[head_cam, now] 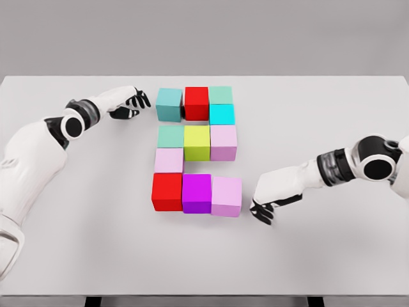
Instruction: Assemble the squares on the desktop into the number 2
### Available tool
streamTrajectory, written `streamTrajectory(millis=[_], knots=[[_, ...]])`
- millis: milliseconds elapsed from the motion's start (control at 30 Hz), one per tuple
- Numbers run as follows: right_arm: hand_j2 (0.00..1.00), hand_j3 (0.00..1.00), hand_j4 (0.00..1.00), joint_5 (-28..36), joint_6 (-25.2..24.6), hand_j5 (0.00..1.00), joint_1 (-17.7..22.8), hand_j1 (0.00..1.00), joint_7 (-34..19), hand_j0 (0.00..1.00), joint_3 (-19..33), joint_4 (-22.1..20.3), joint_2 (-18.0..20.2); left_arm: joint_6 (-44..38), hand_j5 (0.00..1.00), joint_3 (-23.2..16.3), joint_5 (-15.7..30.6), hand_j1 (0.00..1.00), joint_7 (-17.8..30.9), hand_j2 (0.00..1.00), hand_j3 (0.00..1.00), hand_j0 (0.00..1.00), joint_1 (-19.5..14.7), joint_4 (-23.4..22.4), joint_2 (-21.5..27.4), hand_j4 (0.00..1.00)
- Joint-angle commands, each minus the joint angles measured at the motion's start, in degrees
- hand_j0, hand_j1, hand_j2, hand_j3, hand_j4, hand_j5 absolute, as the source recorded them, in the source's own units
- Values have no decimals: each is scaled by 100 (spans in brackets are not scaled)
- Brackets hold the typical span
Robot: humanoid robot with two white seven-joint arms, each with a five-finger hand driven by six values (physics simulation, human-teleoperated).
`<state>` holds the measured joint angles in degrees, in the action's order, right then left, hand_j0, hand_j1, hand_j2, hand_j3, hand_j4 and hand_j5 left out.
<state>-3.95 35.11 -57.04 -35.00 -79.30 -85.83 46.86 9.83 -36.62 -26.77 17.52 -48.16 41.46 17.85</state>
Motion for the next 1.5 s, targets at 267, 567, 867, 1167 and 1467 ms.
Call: streamTrajectory(millis=[267, 567, 867, 1167, 1467], knots=[[20, 20, 20, 34, -11, 20, -88, 20, 0, 20, 2, 75, -186, -649, 55, -20, -1313, 55, 6, 55, 55, 55, -97, 134, -150, 55], [20, 20, 20, 8, -11, 20, -158, 20, 0, 20, 2, 234, -274, -693, 55, -73, -1304, 55, 59, 55, 55, 55, -44, 310, -159, 55], [20, 20, 20, -27, -11, 20, -237, 20, 0, 20, 2, 365, -371, -702, 54, -82, -1287, 54, 138, 54, 54, 54, -27, 600, -133, 54], [20, 20, 20, -27, -11, 20, -290, 20, 0, 20, 2, 365, -371, -702, 54, -73, -1287, 54, 138, 54, 54, 54, -27, 591, -142, 54], [20, 20, 20, -36, -11, 20, -299, 20, 0, 20, 11, 374, -380, -702, 54, -82, -1234, 54, 138, 54, 54, 54, -27, 600, -159, 54]])
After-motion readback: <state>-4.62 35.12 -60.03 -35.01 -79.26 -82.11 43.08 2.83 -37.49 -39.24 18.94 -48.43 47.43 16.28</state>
